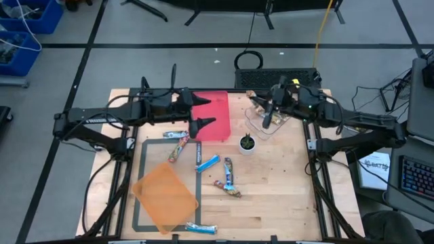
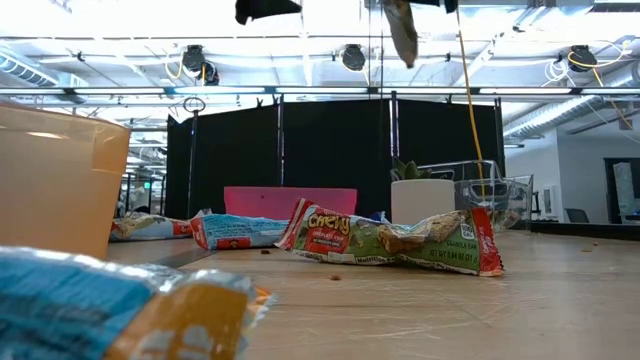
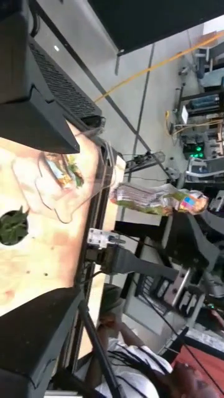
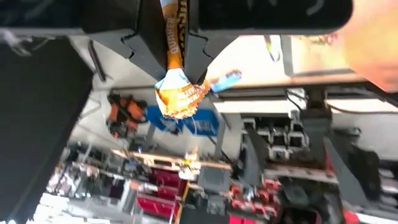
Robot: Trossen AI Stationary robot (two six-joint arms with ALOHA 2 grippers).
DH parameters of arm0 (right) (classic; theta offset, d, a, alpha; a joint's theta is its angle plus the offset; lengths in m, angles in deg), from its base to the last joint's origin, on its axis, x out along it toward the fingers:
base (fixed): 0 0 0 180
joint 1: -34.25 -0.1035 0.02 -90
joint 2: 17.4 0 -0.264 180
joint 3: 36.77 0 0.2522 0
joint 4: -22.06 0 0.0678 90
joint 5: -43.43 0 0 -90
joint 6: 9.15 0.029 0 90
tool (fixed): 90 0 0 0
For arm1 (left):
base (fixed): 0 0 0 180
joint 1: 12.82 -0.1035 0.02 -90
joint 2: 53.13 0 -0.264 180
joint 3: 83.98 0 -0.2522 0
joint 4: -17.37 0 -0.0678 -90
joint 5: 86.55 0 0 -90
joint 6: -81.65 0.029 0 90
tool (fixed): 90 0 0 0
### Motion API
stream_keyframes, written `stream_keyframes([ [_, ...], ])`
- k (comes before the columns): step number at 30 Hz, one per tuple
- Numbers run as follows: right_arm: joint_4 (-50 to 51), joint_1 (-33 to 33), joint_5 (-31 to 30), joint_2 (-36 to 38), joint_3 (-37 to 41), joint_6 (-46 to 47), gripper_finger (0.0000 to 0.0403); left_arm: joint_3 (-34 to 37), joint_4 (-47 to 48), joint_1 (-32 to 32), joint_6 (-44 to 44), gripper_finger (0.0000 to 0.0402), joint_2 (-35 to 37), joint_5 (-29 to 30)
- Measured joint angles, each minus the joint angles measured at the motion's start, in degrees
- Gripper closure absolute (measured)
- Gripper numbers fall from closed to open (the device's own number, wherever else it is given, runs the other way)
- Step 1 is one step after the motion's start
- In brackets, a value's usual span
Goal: Pick and place Granola Bars by type
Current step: Put the orange granola bar into the transparent bin
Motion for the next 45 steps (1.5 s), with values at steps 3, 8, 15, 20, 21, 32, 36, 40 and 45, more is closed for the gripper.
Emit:
stream_keyframes([
  [3,3.6,1.8,0.0,1.1,0.0,1.2,0.0380,0.0,3.6,0.0,0.5,0.0049,2.6,0.0],
  [8,7.6,4.9,0.2,1.6,0.0,1.6,0.0379,0.0,9.0,0.0,0.5,0.0063,6.2,0.6],
  [15,11.0,8.4,0.3,0.3,0.0,2.3,0.0381,0.1,12.7,0.0,0.7,0.0061,8.9,2.7],
  [20,15.6,10.8,0.3,-1.9,0.0,2.6,0.0382,0.0,13.7,0.0,0.2,0.0063,9.6,3.1],
  [21,16.8,11.1,0.4,-2.4,0.0,3.1,0.0382,0.0,13.9,0.0,0.1,0.0064,9.6,3.1],
  [32,25.9,15.0,0.5,-6.1,-0.1,10.5,0.0384,0.0,13.7,0.0,-0.3,0.0066,9.5,3.1],
  [36,28.8,16.9,1.8,-8.0,-0.1,11.9,0.0384,0.1,13.6,0.0,-0.4,0.0065,9.5,3.1],
  [40,29.3,18.1,3.6,-10.2,-0.1,12.1,0.0384,0.0,13.5,0.0,-0.4,0.0066,9.5,3.1],
  [45,29.4,18.5,3.6,-13.1,-0.1,11.9,0.0384,0.1,13.4,0.0,-1.0,0.0065,9.5,3.1],
])
